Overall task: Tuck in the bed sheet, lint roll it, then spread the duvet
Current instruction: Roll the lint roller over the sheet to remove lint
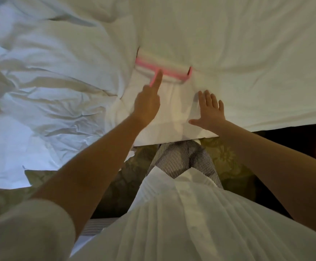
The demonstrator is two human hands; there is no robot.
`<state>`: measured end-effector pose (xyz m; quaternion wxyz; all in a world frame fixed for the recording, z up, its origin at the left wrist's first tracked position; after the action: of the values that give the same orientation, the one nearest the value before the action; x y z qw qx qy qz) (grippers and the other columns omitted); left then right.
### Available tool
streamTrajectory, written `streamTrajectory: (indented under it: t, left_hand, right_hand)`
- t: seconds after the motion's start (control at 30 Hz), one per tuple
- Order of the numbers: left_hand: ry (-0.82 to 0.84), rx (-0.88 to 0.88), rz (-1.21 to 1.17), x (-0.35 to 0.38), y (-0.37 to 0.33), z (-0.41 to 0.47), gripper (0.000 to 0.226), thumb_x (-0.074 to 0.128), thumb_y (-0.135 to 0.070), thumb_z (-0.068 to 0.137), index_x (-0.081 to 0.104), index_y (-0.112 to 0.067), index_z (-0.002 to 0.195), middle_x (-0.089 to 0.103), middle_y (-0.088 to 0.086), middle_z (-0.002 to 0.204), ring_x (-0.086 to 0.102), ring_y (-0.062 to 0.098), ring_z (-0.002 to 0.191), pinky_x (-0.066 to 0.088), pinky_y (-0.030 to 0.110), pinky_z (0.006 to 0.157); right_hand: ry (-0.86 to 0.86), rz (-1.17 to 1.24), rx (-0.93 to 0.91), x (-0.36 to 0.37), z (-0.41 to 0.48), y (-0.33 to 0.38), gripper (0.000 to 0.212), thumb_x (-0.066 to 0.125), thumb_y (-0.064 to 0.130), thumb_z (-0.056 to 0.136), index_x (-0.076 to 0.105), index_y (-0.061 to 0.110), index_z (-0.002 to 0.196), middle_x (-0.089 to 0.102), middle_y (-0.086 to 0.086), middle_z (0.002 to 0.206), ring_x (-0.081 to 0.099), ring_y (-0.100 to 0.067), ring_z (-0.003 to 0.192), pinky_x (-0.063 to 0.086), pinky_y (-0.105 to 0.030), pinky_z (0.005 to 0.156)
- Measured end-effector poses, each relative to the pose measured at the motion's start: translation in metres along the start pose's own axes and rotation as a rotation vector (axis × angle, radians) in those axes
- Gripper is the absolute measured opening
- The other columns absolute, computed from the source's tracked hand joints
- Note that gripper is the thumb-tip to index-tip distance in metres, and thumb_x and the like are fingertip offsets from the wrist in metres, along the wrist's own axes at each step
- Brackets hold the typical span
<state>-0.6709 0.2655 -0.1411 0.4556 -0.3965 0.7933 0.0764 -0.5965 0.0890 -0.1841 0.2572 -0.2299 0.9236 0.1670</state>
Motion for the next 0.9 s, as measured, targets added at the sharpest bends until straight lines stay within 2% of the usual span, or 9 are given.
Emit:
streamTrajectory:
  t: [0.1,0.2,0.3,0.37,0.47,0.53,0.67,0.8,0.9]
  left_hand:
    - [-0.051,0.018,-0.036,-0.014,-0.022,0.033,0.071,0.034,-0.002,0.093,0.005,-0.032,0.15,0.047,0.01,0.087,0.053,0.023,0.07,0.042,0.03,0.062]
    - [0.0,-0.019,-0.035,-0.003,-0.009,0.003,0.071,0.036,-0.003,0.092,0.007,-0.03,0.15,0.051,0.014,0.09,0.055,0.027,0.07,0.048,0.035,0.066]
    - [-0.077,0.019,-0.004,0.008,0.013,-0.048,0.065,0.038,0.002,0.088,0.024,-0.019,0.147,0.049,0.012,0.073,0.038,0.016,0.049,0.048,0.031,0.05]
    - [0.006,-0.008,0.082,0.017,0.018,-0.051,0.067,0.041,0.003,0.089,0.02,-0.02,0.148,0.046,0.009,0.072,0.03,0.008,0.046,0.041,0.023,0.049]
    - [-0.067,0.062,0.02,-0.005,-0.007,-0.014,0.066,0.045,0.006,0.084,0.035,-0.016,0.145,0.055,0.017,0.075,0.048,0.023,0.051,0.047,0.025,0.051]
    - [-0.004,0.043,0.029,-0.017,-0.024,0.032,0.067,0.036,-0.002,0.092,0.013,-0.026,0.15,0.057,0.019,0.1,0.06,0.032,0.079,0.046,0.034,0.065]
    - [-0.075,0.012,0.089,-0.052,-0.073,0.099,0.069,0.032,-0.003,0.094,0.002,-0.027,0.151,0.055,0.016,0.109,0.06,0.031,0.091,0.043,0.034,0.074]
    - [-0.034,-0.111,0.01,-0.031,-0.066,0.053,0.068,0.033,-0.001,0.093,0.007,-0.026,0.151,0.053,0.014,0.097,0.055,0.026,0.075,0.046,0.035,0.073]
    - [0.042,-0.16,-0.054,-0.006,-0.054,-0.007,0.07,0.037,0.002,0.091,0.011,-0.024,0.151,0.052,0.015,0.09,0.045,0.021,0.064,0.046,0.031,0.063]
  right_hand:
    - [-0.019,-0.002,0.027,-0.017,0.005,-0.009,0.101,0.059,0.046,0.087,-0.014,0.013,0.149,-0.016,-0.009,0.157,-0.012,-0.027,0.145,-0.003,-0.044,0.116]
    - [-0.033,0.007,0.044,-0.038,0.012,-0.012,0.101,0.059,0.046,0.087,-0.013,0.013,0.149,-0.014,-0.01,0.157,-0.01,-0.027,0.145,-0.002,-0.044,0.116]
    - [-0.045,0.015,0.041,-0.059,0.02,-0.007,0.101,0.059,0.047,0.087,-0.013,0.013,0.149,-0.014,-0.009,0.157,-0.01,-0.026,0.145,-0.002,-0.044,0.116]
    - [-0.044,0.02,0.037,-0.071,0.024,-0.004,0.101,0.059,0.048,0.087,-0.013,0.013,0.149,-0.015,-0.009,0.157,-0.01,-0.026,0.145,-0.003,-0.043,0.116]
    - [-0.057,0.019,0.042,-0.081,0.028,-0.007,0.099,0.058,0.048,0.087,-0.012,0.013,0.149,-0.014,-0.009,0.157,-0.01,-0.026,0.145,-0.002,-0.043,0.116]
    - [-0.064,0.028,0.045,-0.085,0.032,-0.013,0.097,0.057,0.047,0.088,-0.01,0.012,0.149,-0.012,-0.009,0.158,-0.008,-0.026,0.145,-0.001,-0.043,0.116]
    - [-0.086,0.074,0.101,-0.087,0.036,-0.031,0.086,0.052,0.043,0.092,-0.001,0.008,0.15,0.0,-0.011,0.158,0.004,-0.035,0.144,0.004,-0.044,0.116]
    - [-0.082,0.111,0.132,-0.088,0.037,-0.046,0.075,0.047,0.038,0.096,0.006,0.005,0.149,0.009,-0.013,0.157,0.011,-0.033,0.143,0.01,-0.044,0.115]
    - [-0.066,0.058,0.064,-0.092,0.041,-0.052,0.074,0.046,0.037,0.096,0.005,0.006,0.15,0.006,-0.012,0.158,0.007,-0.03,0.144,0.009,-0.043,0.116]
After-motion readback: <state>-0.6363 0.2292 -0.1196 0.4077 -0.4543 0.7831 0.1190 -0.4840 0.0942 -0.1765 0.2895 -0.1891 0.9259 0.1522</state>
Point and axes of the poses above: each hand's wrist, its own z-axis towards the middle knuckle, its own x-axis out of the palm, y = z × x, the point moved 5 cm from there along z, towards the middle knuckle
